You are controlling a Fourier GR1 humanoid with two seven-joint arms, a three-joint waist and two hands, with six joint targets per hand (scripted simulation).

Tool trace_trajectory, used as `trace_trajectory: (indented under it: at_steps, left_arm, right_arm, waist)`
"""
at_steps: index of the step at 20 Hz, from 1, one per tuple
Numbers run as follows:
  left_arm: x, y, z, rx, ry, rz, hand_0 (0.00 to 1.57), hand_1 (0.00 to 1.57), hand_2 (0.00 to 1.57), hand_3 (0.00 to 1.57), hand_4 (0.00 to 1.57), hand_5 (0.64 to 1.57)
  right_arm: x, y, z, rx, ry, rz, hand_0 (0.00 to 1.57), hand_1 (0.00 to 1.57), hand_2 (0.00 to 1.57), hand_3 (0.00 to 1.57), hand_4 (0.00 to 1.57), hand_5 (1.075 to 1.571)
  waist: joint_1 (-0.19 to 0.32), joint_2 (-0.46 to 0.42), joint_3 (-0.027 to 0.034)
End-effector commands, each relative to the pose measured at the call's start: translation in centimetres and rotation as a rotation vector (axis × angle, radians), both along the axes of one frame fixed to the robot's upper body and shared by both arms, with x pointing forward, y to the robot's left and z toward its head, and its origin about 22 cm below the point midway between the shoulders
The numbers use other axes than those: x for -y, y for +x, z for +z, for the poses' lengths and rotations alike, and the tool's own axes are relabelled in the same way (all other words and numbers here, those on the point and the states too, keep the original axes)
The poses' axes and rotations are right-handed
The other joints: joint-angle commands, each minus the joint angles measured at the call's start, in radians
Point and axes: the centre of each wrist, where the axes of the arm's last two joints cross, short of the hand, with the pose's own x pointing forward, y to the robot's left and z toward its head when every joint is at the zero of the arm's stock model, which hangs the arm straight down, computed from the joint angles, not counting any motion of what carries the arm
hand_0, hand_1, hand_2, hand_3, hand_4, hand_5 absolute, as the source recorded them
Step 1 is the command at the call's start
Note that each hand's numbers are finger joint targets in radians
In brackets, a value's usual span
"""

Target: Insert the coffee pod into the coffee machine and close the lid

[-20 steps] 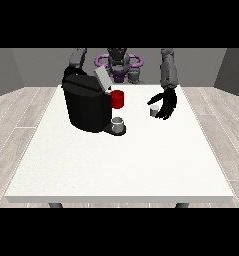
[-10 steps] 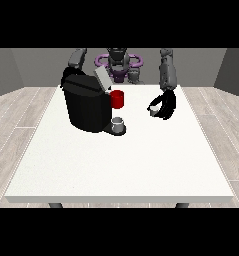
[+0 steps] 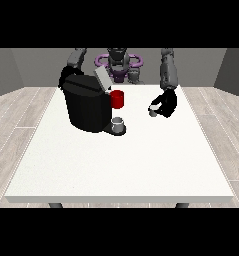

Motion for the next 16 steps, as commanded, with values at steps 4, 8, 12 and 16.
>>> trace_trajectory:
  at_steps: [4,8,12,16]
  left_arm:
    - [3.3,2.4,3.3,-0.002,-0.037,-0.147,1.4,1.4,1.42,1.36,0.6,1.571]
    - [3.3,3.6,6.8,0.008,-0.036,-0.212,1.29,1.29,1.36,1.34,0.56,1.571]
    - [3.4,5.1,10.9,0.032,-0.023,-0.242,1.23,1.23,1.32,1.29,0.57,1.571]
    - [4.3,6.3,15.2,0.11,-0.046,-0.239,1.25,1.25,1.33,1.28,0.54,1.571]
  right_arm:
    - [-0.5,-0.9,-3.4,-0.126,0.008,-0.013,0.0,0.0,0.0,0.0,0.5,1.571]
    - [2.1,0.3,-3.3,-0.108,0.004,-0.049,0.0,0.0,0.0,0.0,0.47,1.571]
    - [1.2,-0.5,-4.4,-0.105,0.001,0.012,0.0,0.0,0.0,0.0,0.46,1.571]
    - [-1.5,1.0,-2.7,-0.042,0.033,0.039,0.0,0.0,0.0,0.0,0.49,1.571]
  waist:
    - [0.028,-0.105,-0.0006]
    - [0.062,-0.117,-0.0004]
    - [0.006,-0.105,-0.0004]
    - [-0.011,-0.051,-0.0006]
